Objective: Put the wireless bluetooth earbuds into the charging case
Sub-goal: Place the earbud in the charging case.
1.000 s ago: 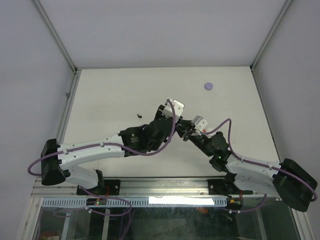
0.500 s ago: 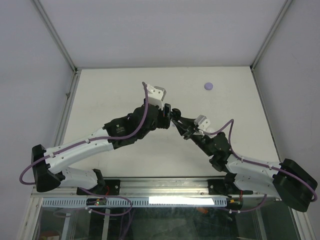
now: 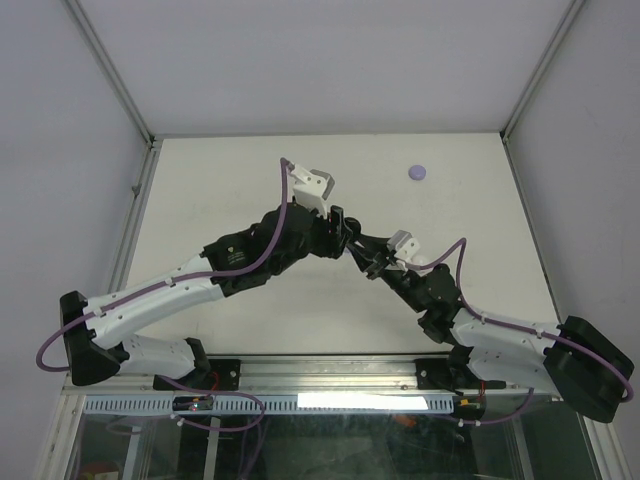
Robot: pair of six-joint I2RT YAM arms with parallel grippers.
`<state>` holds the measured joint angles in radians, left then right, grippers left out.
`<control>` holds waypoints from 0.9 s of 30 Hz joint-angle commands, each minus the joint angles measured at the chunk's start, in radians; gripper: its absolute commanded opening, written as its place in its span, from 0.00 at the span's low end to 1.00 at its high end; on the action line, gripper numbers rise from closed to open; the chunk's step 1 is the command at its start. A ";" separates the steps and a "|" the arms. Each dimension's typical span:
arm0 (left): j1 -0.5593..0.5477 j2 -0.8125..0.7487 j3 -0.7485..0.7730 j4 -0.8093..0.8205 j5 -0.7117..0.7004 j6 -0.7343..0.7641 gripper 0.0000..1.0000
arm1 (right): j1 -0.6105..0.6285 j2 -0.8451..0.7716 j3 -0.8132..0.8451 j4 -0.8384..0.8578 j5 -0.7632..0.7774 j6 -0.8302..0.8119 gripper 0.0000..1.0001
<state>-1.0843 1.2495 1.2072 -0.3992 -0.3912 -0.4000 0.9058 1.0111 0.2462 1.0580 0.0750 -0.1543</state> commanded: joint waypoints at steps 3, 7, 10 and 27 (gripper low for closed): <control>0.009 0.019 0.069 0.030 -0.083 0.023 0.50 | 0.002 -0.005 0.009 0.075 0.009 0.013 0.00; 0.009 0.049 0.086 0.021 -0.078 0.030 0.50 | 0.002 -0.003 0.009 0.073 0.005 0.016 0.00; 0.009 0.062 0.087 0.014 -0.079 0.029 0.50 | 0.002 -0.003 0.007 0.077 0.004 0.016 0.00; 0.013 0.098 0.118 -0.087 -0.249 -0.079 0.44 | 0.002 -0.007 0.005 0.070 -0.011 0.024 0.00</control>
<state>-1.0851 1.3415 1.2739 -0.4652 -0.5476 -0.4389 0.9077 1.0111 0.2447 1.0550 0.0643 -0.1459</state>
